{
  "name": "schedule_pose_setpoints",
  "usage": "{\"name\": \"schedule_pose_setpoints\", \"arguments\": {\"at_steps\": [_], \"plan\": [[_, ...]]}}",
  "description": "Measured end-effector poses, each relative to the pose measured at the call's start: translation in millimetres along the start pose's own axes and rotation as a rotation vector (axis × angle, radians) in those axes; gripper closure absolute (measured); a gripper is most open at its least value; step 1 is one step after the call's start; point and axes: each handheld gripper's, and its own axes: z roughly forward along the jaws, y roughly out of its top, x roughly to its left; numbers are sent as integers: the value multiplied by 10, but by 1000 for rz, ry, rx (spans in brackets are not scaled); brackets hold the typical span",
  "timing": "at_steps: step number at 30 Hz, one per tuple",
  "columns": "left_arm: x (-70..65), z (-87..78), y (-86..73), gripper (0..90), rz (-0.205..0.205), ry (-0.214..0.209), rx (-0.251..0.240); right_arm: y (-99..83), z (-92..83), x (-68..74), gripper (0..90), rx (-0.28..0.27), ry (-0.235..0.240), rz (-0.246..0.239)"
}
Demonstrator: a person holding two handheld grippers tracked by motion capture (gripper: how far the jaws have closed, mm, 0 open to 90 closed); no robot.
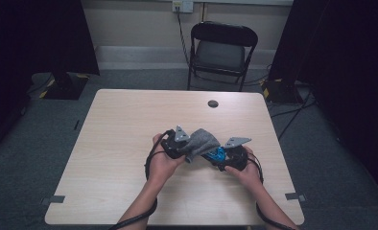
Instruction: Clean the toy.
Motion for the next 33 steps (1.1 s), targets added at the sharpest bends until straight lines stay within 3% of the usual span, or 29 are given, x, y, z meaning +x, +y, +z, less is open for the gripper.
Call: {"name": "schedule_pose_setpoints", "arguments": {"at_steps": [9,14,26,33], "plan": [[-252,243,117,767,87,-33,57,0,0,-1,252,-1,-1,-2],[-330,382,83,767,129,-49,105,0,0,-2,252,-1,-1,-4],[-308,439,88,767,149,-22,138,0,0,-3,252,0,-1,-6],[-247,392,97,766,149,20,135,0,0,-2,252,-1,0,-4]]}}
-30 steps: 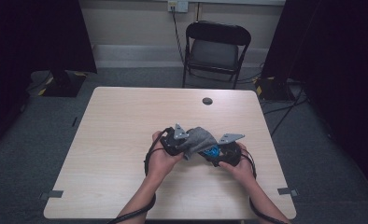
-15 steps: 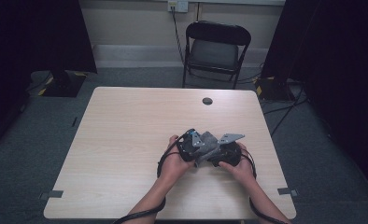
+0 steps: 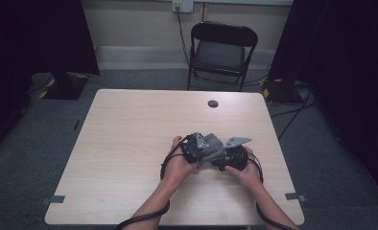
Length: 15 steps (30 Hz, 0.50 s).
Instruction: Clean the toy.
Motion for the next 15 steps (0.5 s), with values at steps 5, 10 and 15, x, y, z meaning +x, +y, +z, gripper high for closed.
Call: {"name": "schedule_pose_setpoints", "arguments": {"at_steps": [5,10,15], "plan": [[83,-15,-47,765,-8,29,13,0,0,1,252,1,1,2],[141,-20,-56,765,-27,38,8,0,0,1,252,1,1,1],[160,-13,-46,765,-40,45,3,0,0,1,253,1,1,1]]}}
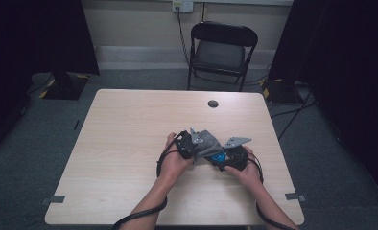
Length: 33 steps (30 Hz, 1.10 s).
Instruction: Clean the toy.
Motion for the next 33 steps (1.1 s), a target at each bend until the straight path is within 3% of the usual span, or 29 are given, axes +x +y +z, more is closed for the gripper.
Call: {"name": "schedule_pose_setpoints", "arguments": {"at_steps": [17,33], "plan": [[283,-56,-126,765,-95,56,-18,0,0,0,252,0,0,0],[458,-26,-294,764,-163,73,11,0,0,1,252,0,0,0]]}}
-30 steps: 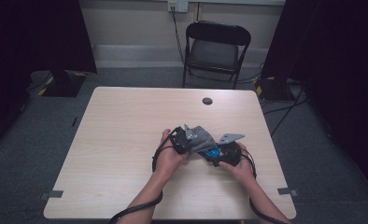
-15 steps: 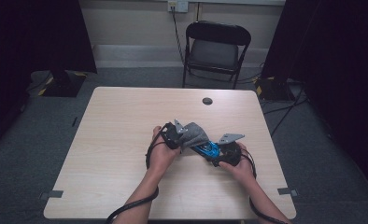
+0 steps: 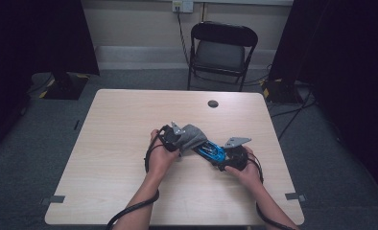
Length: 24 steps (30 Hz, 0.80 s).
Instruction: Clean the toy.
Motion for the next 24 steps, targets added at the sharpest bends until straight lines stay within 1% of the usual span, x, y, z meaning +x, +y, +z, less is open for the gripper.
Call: {"name": "schedule_pose_setpoints", "arguments": {"at_steps": [3,8,9,11,13,16,22,24], "plan": [[35,12,-38,765,-16,1,4,0,0,0,252,0,0,0],[72,13,-75,765,-27,3,5,0,0,0,252,0,0,0],[80,13,-82,765,-35,2,1,0,0,0,252,0,0,0],[91,7,-90,765,-29,7,11,0,0,0,253,0,0,0],[100,10,-104,765,-33,12,6,0,0,0,253,0,0,0],[128,4,-132,765,-36,17,17,0,0,0,253,0,0,0],[210,-30,-209,765,-47,41,29,0,0,0,253,0,0,0],[244,-55,-238,765,-56,54,28,0,0,0,252,0,0,0]]}}
